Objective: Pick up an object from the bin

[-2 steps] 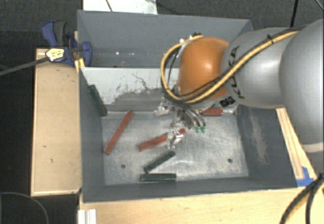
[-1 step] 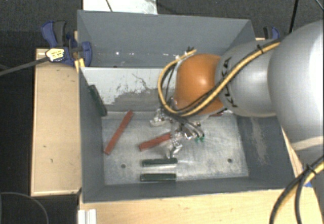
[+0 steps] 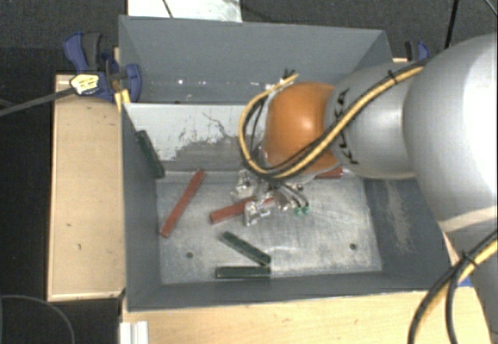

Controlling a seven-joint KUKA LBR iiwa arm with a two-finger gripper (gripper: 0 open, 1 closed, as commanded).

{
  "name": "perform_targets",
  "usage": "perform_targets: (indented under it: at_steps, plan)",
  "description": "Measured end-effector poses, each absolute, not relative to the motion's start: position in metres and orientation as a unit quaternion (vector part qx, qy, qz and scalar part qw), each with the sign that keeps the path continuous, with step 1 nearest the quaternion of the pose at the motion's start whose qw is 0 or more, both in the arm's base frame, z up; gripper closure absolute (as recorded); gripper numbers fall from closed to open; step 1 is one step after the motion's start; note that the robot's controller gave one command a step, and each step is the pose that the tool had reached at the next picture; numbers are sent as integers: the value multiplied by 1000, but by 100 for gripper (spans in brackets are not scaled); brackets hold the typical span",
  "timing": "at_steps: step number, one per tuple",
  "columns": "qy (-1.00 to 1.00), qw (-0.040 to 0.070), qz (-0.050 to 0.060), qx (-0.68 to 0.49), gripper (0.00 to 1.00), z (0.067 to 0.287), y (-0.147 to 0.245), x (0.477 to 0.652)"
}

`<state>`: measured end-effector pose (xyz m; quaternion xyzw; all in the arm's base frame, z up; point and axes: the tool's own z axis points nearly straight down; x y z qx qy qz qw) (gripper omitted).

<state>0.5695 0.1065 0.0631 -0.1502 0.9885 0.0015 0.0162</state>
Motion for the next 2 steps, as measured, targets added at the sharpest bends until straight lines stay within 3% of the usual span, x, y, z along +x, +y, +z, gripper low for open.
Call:
perform_targets:
  at_steps: [2]
  plan:
    - [989,14,1,-150,100,66,107,570]
